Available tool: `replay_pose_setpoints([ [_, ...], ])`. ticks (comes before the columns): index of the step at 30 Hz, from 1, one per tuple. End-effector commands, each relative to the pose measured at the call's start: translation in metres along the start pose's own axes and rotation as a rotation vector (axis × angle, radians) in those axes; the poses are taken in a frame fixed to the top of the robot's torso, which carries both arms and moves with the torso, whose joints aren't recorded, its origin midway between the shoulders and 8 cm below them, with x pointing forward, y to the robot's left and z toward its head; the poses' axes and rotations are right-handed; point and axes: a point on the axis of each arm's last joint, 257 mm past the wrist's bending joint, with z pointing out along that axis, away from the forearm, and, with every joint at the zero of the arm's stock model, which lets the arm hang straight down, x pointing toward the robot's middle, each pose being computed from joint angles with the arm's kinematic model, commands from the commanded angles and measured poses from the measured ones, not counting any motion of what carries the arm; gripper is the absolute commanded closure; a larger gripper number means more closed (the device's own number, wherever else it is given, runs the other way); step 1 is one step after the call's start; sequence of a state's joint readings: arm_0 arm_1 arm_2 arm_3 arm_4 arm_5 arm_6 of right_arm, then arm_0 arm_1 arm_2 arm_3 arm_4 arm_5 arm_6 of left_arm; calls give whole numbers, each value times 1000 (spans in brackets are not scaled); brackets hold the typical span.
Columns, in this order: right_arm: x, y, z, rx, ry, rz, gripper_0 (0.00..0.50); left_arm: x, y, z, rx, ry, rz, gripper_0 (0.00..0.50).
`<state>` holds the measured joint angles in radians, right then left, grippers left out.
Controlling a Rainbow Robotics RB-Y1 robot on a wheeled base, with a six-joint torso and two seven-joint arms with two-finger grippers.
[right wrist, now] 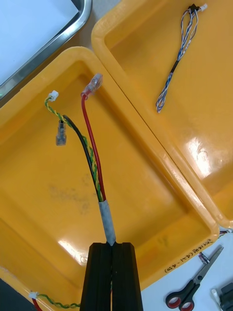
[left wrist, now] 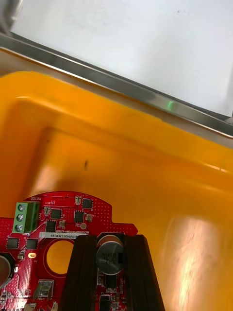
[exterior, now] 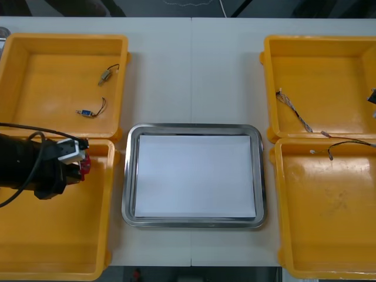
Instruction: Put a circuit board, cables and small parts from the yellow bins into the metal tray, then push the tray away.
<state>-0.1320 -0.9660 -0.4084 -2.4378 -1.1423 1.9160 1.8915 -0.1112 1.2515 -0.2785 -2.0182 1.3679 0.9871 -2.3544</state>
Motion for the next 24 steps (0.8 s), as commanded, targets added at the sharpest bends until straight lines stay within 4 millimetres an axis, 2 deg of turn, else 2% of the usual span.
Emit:
replay_pose_setpoints([
  [1,-9,-4,-10,36,-13,-6,500,-4,2,-27,-1,4,-47,500],
  [5,-10,-2,-10,28,-16,-10,500,-8,0,-39,-3,1,-71,500],
  [8,-10,0,-9,21,-16,-13,500,-16,-8,-43,7,7,-106,500],
  [24,-27,6,-5,10,-25,-66,500,-93,-59,-54,-20,16,-273,500],
])
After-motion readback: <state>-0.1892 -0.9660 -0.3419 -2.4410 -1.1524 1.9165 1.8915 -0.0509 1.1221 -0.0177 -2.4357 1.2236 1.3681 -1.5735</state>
